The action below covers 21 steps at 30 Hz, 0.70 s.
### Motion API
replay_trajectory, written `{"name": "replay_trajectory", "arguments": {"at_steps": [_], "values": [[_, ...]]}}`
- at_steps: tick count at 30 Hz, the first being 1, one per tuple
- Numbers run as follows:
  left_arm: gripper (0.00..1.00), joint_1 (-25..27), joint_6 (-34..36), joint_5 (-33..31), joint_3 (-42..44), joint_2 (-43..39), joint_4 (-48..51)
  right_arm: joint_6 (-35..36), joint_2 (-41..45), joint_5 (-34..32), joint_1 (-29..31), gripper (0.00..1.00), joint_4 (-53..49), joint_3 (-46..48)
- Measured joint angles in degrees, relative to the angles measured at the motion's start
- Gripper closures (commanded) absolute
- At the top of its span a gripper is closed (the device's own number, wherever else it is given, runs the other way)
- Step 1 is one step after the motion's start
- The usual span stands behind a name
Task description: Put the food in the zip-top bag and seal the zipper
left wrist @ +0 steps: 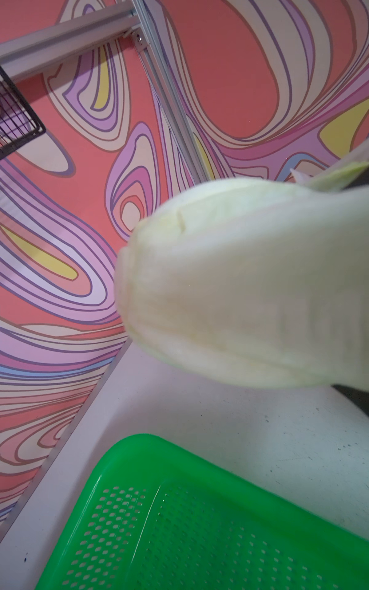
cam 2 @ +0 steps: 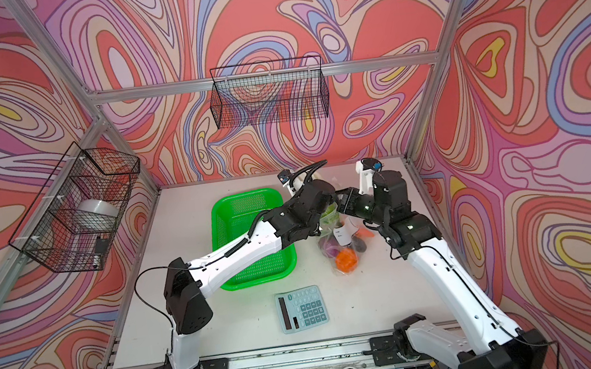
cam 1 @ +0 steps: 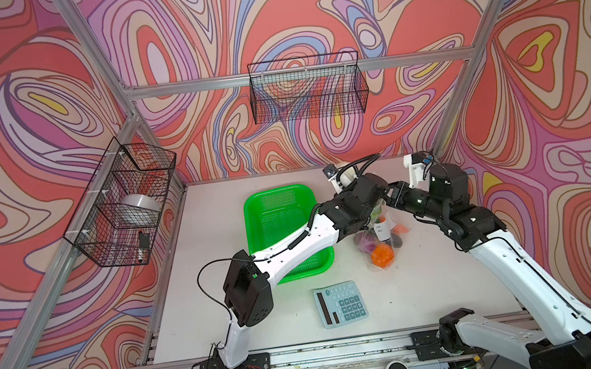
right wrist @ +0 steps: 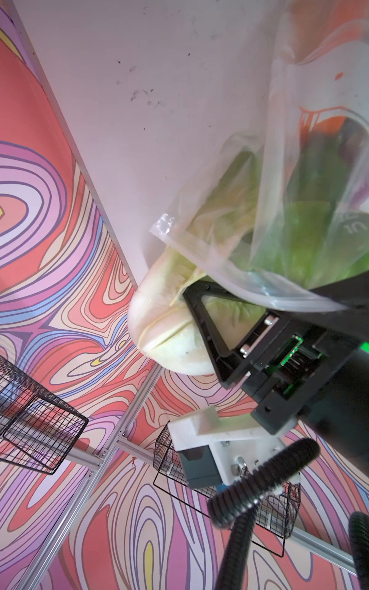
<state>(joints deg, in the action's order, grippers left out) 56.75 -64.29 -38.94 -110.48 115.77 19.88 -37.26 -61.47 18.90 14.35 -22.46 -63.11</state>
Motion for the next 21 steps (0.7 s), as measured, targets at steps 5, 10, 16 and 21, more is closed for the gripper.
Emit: {"name": "replay_trajectory", "arguments": {"at_steps": [5,10,16,21], "values": [[0.26,-0.1,5.7,1.6,1.5,-0.4,-3.1,0.2,0.2,-1.3,-0.4,1.0,0.0,0.0],[0.26,-0.1,9.6,4.5,4.0,-1.4,-5.6,0.5,0.2,-1.5,-0.4,1.0,-0.3,0.0],[0.1,-0.4,13.7,8.3,5.5,-2.0,-7.0,2.2,0.3,-2.6,-0.6,1.0,-0.4,0.0],[0.1,-0.3,18.1,12.7,8.4,-4.5,-8.8,4.7,0.8,-2.8,-0.8,1.0,-0.7,0.0]]}}
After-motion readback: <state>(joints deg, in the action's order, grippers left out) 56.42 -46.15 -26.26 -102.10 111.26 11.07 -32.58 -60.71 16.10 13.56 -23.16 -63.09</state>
